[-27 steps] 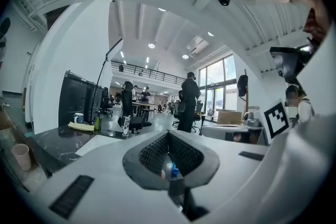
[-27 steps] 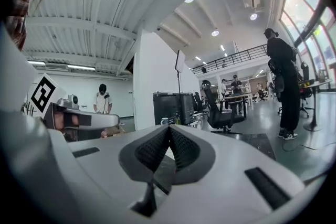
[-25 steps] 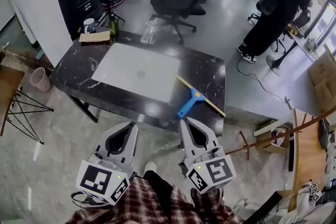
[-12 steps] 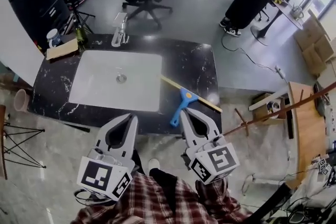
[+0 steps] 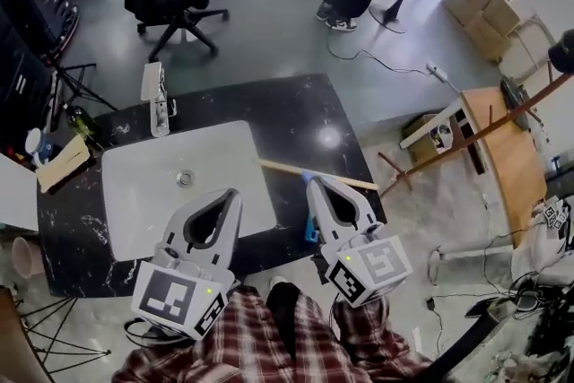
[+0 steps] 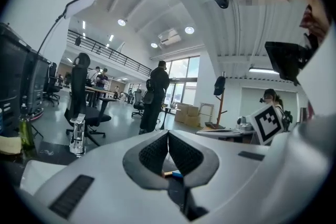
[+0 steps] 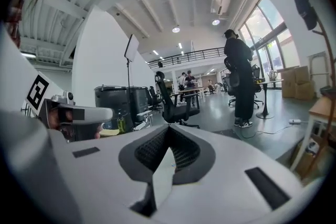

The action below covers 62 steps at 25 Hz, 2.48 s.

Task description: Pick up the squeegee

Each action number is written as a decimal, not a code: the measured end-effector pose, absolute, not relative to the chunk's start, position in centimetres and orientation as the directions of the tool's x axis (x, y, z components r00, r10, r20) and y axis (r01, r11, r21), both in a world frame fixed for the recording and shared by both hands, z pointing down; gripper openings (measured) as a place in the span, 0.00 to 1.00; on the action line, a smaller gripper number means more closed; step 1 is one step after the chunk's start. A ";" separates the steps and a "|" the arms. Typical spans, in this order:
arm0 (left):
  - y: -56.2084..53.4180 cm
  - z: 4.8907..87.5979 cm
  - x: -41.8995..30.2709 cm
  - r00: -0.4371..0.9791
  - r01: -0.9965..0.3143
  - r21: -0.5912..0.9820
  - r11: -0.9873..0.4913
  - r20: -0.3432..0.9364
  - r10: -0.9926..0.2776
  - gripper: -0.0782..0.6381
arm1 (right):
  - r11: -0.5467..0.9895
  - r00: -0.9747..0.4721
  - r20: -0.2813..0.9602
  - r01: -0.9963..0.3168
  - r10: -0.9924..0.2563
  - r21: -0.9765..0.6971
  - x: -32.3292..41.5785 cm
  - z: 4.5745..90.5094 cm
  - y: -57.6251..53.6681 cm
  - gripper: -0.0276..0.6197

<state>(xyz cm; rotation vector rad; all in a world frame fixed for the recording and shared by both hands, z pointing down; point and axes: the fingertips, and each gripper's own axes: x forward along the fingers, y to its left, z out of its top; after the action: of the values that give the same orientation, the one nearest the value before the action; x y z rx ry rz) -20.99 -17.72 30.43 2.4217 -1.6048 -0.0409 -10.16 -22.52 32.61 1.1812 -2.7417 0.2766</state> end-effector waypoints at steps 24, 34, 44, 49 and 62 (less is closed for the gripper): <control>-23.8 32.3 -18.0 0.599 -0.784 0.294 -0.547 0.123 -0.791 0.12 | 0.433 -0.454 0.393 -0.889 -0.800 -0.146 -4.5 35.3 -26.0 0.14; -23.6 32.8 -17.4 0.630 -0.759 0.309 -0.573 0.129 -0.766 0.12 | 0.458 -0.468 0.445 -0.878 -0.763 -0.138 -5.0 36.2 -26.2 0.33; -23.7 33.4 -17.4 0.640 -0.756 0.282 -0.591 0.127 -0.758 0.12 | 0.435 -0.467 0.700 -0.867 -0.540 -0.243 -4.5 42.6 -24.9 0.33; -23.7 33.5 -17.5 0.651 -0.744 0.295 -0.599 0.121 -0.749 0.12 | 0.378 -0.412 0.821 -0.887 -0.395 -0.264 -3.8 46.8 -24.3 0.33; -24.1 34.0 -18.2 0.654 -0.737 0.314 -0.599 0.110 -0.748 0.12 | 0.301 -0.339 0.906 -0.918 -0.254 -0.260 -2.6 51.7 -26.0 0.33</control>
<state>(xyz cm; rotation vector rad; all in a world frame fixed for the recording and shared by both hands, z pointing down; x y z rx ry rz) -18.18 -24.09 34.01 2.5427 -1.1815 -0.0467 -2.57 -25.99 51.73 1.0565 -1.7811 1.0633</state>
